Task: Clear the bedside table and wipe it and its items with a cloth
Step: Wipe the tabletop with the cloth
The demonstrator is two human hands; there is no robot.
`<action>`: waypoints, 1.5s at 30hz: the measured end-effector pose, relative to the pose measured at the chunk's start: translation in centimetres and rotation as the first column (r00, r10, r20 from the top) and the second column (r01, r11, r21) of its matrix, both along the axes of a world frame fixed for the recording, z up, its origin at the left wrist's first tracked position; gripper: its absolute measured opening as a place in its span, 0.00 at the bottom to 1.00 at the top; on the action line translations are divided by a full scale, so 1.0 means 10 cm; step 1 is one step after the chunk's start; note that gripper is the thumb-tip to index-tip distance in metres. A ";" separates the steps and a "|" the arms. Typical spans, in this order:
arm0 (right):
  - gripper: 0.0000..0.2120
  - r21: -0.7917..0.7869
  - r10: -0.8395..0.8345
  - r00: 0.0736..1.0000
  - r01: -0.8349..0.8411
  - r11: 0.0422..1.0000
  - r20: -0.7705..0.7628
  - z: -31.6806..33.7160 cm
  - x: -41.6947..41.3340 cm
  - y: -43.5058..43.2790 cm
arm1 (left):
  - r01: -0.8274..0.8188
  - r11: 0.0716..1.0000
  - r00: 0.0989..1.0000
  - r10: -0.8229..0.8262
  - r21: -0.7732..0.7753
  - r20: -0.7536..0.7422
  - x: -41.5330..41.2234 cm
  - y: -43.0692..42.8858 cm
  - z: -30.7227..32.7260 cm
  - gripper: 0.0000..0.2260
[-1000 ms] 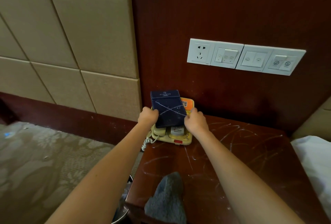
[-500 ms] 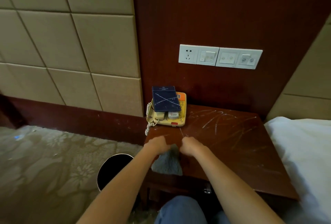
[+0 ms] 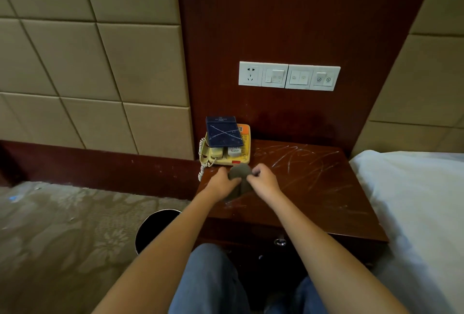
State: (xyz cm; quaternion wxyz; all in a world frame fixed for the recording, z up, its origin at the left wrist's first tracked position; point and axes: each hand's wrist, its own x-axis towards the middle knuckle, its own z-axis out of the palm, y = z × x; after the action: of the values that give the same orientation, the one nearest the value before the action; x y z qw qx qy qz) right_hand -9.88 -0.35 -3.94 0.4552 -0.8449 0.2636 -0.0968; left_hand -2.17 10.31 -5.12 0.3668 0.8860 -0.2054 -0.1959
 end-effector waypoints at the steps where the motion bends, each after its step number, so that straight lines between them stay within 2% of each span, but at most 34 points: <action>1: 0.05 -0.018 -0.001 0.999 0.002 1.000 0.037 0.08 -0.02 -0.01 | -0.002 1.000 1.000 0.002 -0.029 0.003 -0.01 -0.01 0.08 0.21; 5: 0.09 -0.095 -0.008 0.991 0.021 0.995 0.135 0.33 -0.08 -0.07 | -0.066 0.973 0.998 0.064 -0.220 -0.015 -0.07 -0.05 0.38 0.22; 7: 0.08 -0.135 -0.019 0.992 0.036 0.990 0.126 0.39 -0.07 -0.10 | -0.061 0.958 0.997 0.072 -0.281 0.030 -0.07 -0.07 0.49 0.17; 11: 0.08 -0.193 -0.077 0.990 0.099 0.976 0.122 0.46 -0.16 -0.07 | -0.019 0.973 0.968 0.075 -0.231 0.238 -0.10 -0.03 0.63 0.07; 13: 0.08 -0.207 -0.084 0.988 0.109 0.972 0.130 0.47 -0.18 -0.05 | 0.015 0.987 0.962 0.030 -0.163 0.272 -0.11 -0.01 0.66 0.05; 15: 0.09 -0.143 -0.098 0.982 0.121 0.982 0.160 0.47 -0.18 -0.04 | 0.048 0.993 0.963 -0.018 -0.105 0.269 -0.08 0.01 0.65 0.07; 17: 0.10 -0.057 -0.121 0.975 0.134 0.989 0.184 0.46 -0.19 -0.04 | 0.085 0.990 0.970 -0.056 -0.116 0.238 -0.10 0.04 0.65 0.12; 20: 0.12 -0.040 -0.143 0.976 0.152 0.988 0.166 0.41 -0.20 -0.06 | 0.184 0.972 0.977 -0.164 -0.148 0.134 -0.17 0.06 0.66 0.17; 23: 0.13 0.050 -0.185 0.971 0.179 0.983 0.155 0.36 -0.19 -0.09 | 0.313 0.949 0.948 -0.315 -0.044 -0.043 -0.20 0.09 0.65 0.18; 25: 0.17 0.175 -0.220 0.966 0.195 0.965 0.138 0.30 -0.18 -0.10 | 0.341 0.940 0.939 -0.340 0.013 -0.043 -0.15 0.09 0.59 0.18; 27: 0.20 0.251 -0.236 0.966 0.205 0.946 0.100 0.22 -0.18 -0.10 | 0.339 0.941 0.940 -0.339 0.009 -0.032 -0.12 0.12 0.53 0.13; 32: 0.25 0.135 -0.220 0.976 0.217 0.967 0.007 0.06 -0.23 -0.17 | 0.255 0.957 0.932 -0.281 -0.138 -0.229 -0.03 0.24 0.38 0.09; 34: 0.26 0.060 -0.213 0.977 0.214 0.975 -0.018 0.01 -0.22 -0.18 | 0.212 0.967 0.925 -0.245 -0.141 -0.290 0.01 0.25 0.32 0.11; 36: 0.26 0.010 -0.219 0.976 0.219 0.976 -0.021 -0.05 -0.17 -0.17 | 0.185 0.975 0.926 -0.215 -0.122 -0.309 0.07 0.22 0.25 0.09; 38: 0.24 0.011 -0.226 0.974 0.226 0.974 -0.019 -0.12 -0.09 -0.14 | 0.143 0.987 0.956 -0.156 -0.068 -0.248 0.13 0.18 0.15 0.07; 40: 0.23 -0.016 -0.222 0.972 0.222 0.975 -0.083 -0.21 -0.05 -0.07 | 0.036 0.994 0.998 -0.029 0.103 -0.063 0.18 0.14 -0.01 0.12; 42: 0.22 -0.280 -0.196 0.964 0.141 0.950 -0.178 -0.37 -0.04 -0.03 | -0.111 0.941 0.985 0.062 0.321 0.158 0.14 0.11 -0.20 0.19; 44: 0.20 -0.539 -0.080 0.968 -0.063 0.840 -0.238 -0.55 -0.07 -0.01 | -0.142 0.894 0.949 0.000 0.425 0.316 0.04 0.06 -0.43 0.21; 45: 0.22 -0.597 0.027 0.957 -0.203 0.776 -0.290 -0.63 -0.07 -0.01 | -0.108 0.890 0.929 -0.068 0.443 0.364 -0.01 0.03 -0.55 0.22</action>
State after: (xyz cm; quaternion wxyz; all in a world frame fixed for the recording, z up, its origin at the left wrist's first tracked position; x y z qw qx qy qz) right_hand -10.63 -0.44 -10.25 0.1174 -0.9670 0.2231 -0.0360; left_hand -2.25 10.62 -10.67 0.1056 0.9699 -0.2095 -0.0646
